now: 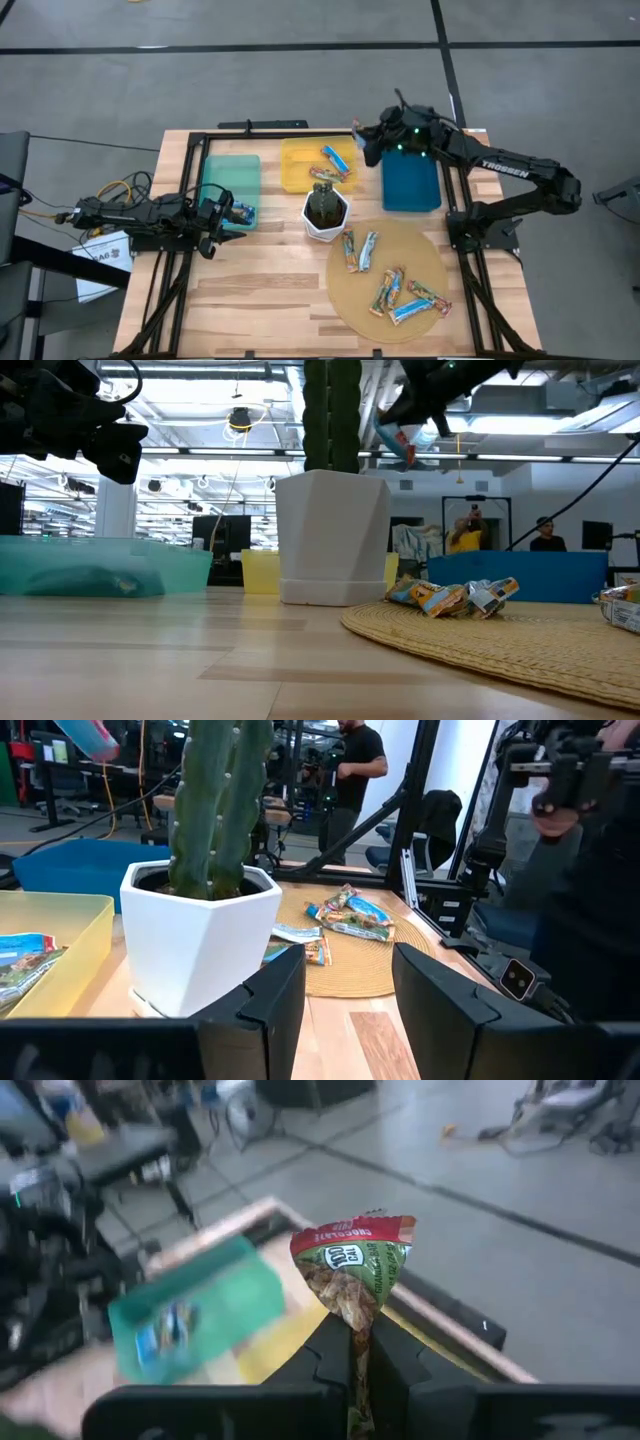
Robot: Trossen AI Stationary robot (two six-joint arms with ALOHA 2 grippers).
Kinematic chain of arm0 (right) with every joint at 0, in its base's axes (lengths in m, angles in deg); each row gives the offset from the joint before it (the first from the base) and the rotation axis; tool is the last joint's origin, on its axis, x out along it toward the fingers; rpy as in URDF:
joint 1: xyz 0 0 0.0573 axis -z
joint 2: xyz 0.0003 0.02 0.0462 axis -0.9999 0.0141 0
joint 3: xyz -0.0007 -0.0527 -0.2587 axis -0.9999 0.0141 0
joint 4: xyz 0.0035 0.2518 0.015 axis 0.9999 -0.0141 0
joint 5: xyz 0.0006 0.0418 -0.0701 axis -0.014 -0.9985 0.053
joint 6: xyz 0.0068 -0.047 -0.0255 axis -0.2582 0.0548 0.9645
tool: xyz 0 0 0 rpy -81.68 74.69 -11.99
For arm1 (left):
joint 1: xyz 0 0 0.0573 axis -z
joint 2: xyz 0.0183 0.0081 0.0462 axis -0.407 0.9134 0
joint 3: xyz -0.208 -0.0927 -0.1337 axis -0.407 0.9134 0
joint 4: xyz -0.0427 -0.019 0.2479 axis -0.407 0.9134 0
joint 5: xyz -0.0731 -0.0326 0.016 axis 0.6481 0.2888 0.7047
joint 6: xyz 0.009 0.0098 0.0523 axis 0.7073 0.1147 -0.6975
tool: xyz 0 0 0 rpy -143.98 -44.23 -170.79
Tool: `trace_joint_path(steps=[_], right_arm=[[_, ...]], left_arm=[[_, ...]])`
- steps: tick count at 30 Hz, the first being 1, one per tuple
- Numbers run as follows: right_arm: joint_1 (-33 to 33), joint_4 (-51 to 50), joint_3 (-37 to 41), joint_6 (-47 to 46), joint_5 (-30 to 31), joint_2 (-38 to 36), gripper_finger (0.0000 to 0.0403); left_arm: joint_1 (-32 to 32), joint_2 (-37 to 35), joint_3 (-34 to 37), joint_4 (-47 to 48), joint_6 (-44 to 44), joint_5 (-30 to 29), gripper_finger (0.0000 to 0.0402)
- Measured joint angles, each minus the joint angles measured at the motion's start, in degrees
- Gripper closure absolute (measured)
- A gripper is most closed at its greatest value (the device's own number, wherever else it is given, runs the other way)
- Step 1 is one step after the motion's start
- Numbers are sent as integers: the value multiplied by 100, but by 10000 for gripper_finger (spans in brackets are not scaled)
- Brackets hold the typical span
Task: Pick and place Granola Bars by type
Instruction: Put the red granola bar into the yellow bin
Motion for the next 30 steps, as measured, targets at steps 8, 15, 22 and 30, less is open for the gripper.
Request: trace_joint_path(steps=[8,15,22,30], right_arm=[[291,222,-9,-307,4,-7,395],[367,317,-73,-905,-22,681,395],[406,232,-661,-1108,-127,1687,396],[411,-324,-1203,-1638,-347,2556,396]], left_arm=[[1,-1,-1,1,-2,0,257],[2,2,-2,0,-1,0,257],[1,0,-1,0,-1,0,257],[2,0,-1,0,-1,-2,257]])
